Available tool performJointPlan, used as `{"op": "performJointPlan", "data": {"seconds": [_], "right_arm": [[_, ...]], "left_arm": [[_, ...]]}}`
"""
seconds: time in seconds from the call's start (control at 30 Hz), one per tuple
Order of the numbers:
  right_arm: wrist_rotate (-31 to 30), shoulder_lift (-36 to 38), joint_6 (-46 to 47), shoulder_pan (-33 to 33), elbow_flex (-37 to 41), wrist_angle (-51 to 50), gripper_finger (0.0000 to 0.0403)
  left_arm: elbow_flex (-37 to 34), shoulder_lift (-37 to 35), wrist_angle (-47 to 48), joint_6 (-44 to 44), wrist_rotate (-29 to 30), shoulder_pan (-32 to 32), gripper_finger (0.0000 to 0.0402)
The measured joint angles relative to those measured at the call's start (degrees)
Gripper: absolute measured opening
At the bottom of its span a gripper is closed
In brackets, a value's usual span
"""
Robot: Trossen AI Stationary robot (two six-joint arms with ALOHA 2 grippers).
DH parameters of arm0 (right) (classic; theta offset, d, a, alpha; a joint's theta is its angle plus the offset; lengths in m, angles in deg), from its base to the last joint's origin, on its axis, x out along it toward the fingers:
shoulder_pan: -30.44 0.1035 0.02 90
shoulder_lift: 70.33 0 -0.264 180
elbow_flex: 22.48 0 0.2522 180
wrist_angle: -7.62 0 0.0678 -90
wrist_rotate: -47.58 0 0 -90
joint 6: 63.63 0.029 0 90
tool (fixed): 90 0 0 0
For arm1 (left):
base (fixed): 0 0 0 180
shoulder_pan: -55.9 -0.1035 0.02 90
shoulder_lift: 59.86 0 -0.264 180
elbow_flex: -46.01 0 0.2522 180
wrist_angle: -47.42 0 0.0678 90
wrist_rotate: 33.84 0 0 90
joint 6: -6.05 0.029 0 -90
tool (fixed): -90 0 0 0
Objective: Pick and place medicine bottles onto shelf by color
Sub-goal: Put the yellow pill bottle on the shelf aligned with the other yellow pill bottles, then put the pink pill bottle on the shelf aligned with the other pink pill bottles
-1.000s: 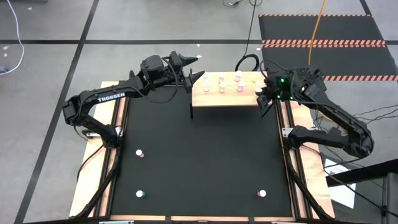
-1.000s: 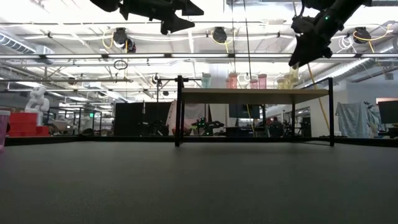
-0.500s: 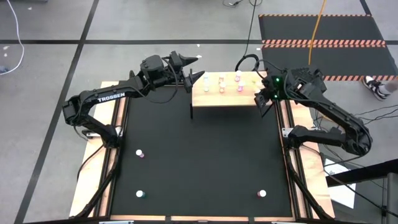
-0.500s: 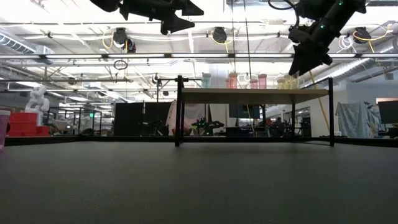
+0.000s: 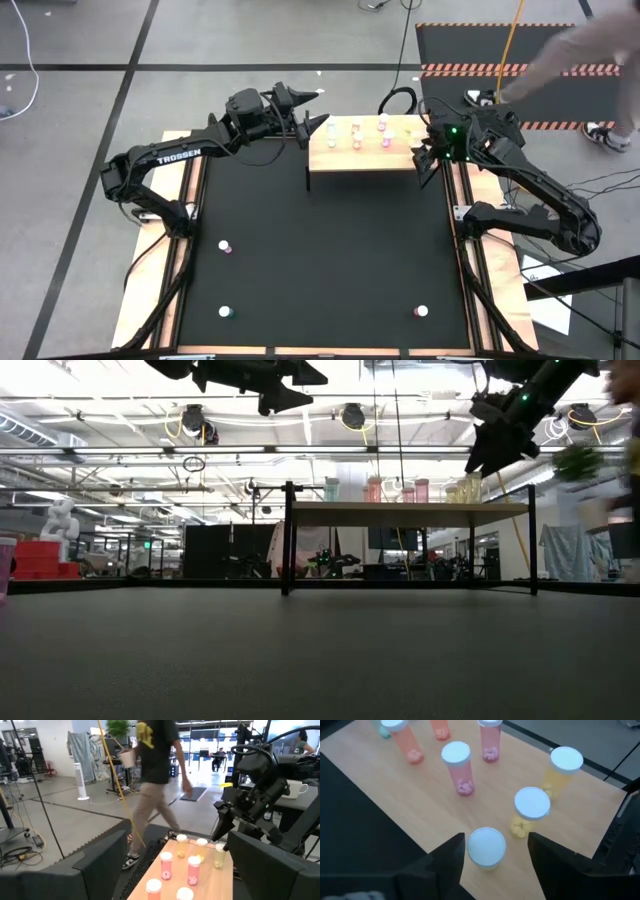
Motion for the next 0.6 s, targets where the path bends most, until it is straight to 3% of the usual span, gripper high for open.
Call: {"op": "performJointPlan", "data": {"seconds": [0.37,0.6], "right_arm": [[0.6,5.4,-0.2,0.2,0.0,0.1,0.0233],[9.0,11.0,1.2,0.2,0.0,6.1,0.0232]], "left_arm": [[-0.1,-4.0,0.0,1.2,2.9,0.8,0.0344],[0.0,-5.9,1.3,-1.1,9.2,4.2,0.0344]]}}
